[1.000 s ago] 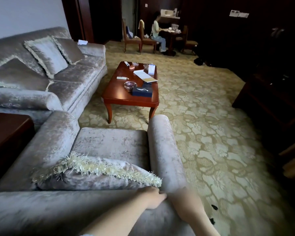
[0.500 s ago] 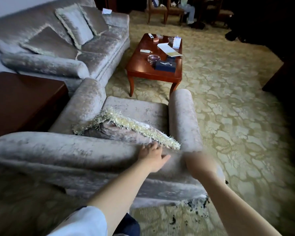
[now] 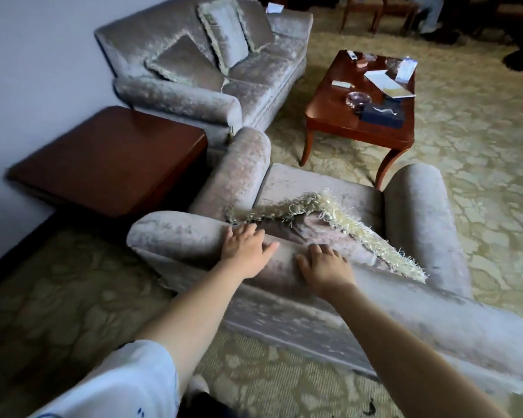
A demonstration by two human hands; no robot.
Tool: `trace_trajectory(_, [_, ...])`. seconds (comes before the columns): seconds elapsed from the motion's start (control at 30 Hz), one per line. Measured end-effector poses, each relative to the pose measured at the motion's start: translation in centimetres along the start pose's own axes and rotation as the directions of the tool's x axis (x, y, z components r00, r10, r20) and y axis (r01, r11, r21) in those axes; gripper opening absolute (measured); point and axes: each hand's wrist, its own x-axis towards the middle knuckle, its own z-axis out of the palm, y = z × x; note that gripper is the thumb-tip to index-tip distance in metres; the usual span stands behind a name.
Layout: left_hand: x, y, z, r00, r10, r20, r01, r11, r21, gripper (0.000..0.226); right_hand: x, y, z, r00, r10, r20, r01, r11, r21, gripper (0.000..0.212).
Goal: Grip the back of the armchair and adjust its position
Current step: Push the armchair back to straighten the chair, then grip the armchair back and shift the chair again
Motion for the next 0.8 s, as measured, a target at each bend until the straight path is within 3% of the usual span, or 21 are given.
trace_trajectory(0.3, [1.5,-18.8,-2.8,0.999,-0.021,0.039,0.020,0.999,0.034,0.061,8.0,-20.0,3.7,0.993,-0.001,0.119,0.000,1.000,0.001,0.067])
trace_trajectory(0.47, [1.1,-20.2,-3.2,0.996,0.082,-0.020,-0.082,0.996,0.028,0.051,11.3,-23.4,4.5,0.976,0.068,0.207,-0.075,0.997,0.028,0.059])
trace_trajectory(0.63, [1.1,-20.6,-2.5,0.994,0.097,-0.059,-0.095,0.995,0.038,0.059,15.6,-24.4,5.6,0.932,-0.002,0.363,-0.037,0.994,0.099,0.047])
trace_trajectory(0.7, [1.2,-20.8,-2.0,0.993,0.087,-0.084,-0.085,0.996,0.028,0.065,17.1,-24.8,6.2,0.916,-0.034,0.399,0.001,0.996,0.084,0.044])
trace_trajectory(0.8, [1.9,-21.1,-1.7,0.990,0.092,-0.109,-0.092,0.996,0.004,0.067,19.8,-25.6,6.7,0.863,-0.152,0.481,0.178,0.984,-0.010,0.039])
